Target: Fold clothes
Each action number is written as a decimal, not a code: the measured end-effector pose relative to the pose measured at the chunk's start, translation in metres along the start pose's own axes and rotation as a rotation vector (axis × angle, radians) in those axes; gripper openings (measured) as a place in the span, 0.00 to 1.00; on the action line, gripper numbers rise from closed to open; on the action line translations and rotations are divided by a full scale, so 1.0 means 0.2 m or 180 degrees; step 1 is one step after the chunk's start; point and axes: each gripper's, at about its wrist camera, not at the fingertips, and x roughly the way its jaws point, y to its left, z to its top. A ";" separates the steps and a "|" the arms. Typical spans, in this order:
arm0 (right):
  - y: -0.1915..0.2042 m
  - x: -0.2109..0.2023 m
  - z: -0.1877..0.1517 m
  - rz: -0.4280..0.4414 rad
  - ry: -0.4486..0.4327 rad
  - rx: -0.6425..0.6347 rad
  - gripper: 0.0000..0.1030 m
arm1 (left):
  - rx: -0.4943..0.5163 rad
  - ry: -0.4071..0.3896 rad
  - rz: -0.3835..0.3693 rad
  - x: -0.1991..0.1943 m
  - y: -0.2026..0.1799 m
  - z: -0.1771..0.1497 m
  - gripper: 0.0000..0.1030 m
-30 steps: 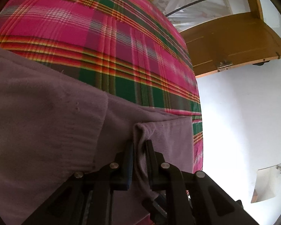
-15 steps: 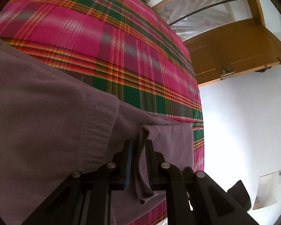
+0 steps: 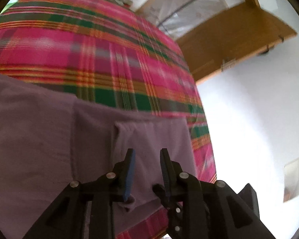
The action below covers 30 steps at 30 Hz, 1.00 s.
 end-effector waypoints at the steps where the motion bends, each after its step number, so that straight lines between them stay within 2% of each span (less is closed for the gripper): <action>1: 0.02 0.00 -0.01 -0.0055 -0.0020 -0.0058 0.27 | 0.0028 0.0024 0.0046 0.01 0.00 -0.02 0.25; 6: 0.03 -0.03 -0.04 -0.0001 -0.0055 -0.0110 0.38 | 0.0136 0.0089 0.0117 -0.01 0.02 -0.09 0.25; 16: 0.05 -0.05 -0.09 -0.0041 -0.0067 -0.0095 0.39 | 0.0221 0.0120 0.0344 -0.05 0.05 -0.21 0.25; 24: 0.09 -0.12 -0.05 0.0008 -0.0269 -0.0049 0.40 | 0.0219 0.0053 0.0277 -0.11 0.04 -0.24 0.25; 30: 0.15 -0.03 -0.06 0.0000 -0.0112 -0.0176 0.40 | 0.0283 -0.0086 0.0237 -0.19 0.01 -0.26 0.25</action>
